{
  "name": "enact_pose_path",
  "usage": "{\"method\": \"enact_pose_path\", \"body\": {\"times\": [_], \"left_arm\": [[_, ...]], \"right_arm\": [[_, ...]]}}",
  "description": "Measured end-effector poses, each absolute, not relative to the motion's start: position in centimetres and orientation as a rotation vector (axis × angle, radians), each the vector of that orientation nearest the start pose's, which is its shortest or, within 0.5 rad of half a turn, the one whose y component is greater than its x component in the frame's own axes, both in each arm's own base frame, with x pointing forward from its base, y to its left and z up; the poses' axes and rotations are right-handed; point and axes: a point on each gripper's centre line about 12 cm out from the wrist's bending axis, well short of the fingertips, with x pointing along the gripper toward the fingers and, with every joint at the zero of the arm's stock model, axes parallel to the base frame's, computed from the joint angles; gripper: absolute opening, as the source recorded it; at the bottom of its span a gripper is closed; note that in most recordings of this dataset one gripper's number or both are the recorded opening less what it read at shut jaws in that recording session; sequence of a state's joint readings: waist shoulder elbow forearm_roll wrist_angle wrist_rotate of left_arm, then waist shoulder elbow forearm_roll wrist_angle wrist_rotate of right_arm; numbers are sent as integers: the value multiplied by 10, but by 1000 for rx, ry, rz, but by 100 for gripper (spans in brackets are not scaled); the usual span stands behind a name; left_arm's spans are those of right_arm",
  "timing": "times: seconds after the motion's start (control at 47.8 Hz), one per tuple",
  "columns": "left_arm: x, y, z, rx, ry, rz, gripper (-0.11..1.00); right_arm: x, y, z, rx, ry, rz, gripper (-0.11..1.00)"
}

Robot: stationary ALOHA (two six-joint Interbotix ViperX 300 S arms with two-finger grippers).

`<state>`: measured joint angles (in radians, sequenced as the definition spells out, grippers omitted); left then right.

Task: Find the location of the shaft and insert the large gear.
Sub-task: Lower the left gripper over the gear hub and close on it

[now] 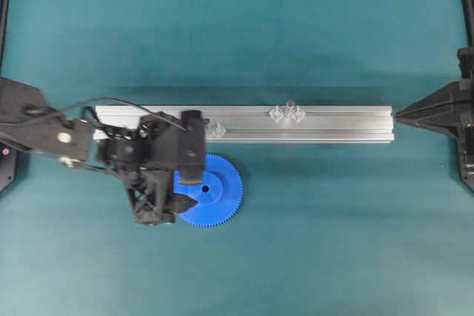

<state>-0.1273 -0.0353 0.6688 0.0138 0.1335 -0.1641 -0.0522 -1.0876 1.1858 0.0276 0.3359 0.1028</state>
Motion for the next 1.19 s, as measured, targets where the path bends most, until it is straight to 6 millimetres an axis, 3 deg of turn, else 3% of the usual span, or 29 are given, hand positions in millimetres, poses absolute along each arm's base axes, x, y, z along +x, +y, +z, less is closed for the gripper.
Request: {"method": "enact_pose_path", "body": {"times": [0.46,1.192], "left_arm": [[389,-50,137,-86,863,-53,93],[395,-47,122,-79,922,-41,93]], "right_arm": [[162,-7,239,142,438,-70,0],[156,-7,236,145,444,-70,0]]}}
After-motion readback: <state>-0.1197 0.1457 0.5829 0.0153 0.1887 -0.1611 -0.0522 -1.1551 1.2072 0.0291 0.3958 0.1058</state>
